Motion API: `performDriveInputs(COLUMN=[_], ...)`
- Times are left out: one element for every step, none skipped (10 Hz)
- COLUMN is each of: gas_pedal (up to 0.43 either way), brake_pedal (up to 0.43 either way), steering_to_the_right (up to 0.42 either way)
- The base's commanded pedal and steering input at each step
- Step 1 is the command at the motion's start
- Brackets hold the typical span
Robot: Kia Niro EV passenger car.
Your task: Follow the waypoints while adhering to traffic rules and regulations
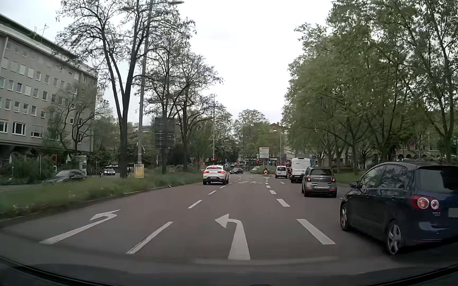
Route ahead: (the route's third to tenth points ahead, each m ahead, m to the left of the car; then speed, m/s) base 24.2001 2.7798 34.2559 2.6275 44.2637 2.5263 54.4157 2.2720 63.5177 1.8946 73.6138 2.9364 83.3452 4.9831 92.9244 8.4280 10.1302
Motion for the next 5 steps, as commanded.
performDriveInputs(gas_pedal=[0.059,0.059,0.059,0.059,0.059], brake_pedal=[0.0,0.0,0.0,0.0,0.0], steering_to_the_right=[0.013,0.013,0.009,0.006,0.009])
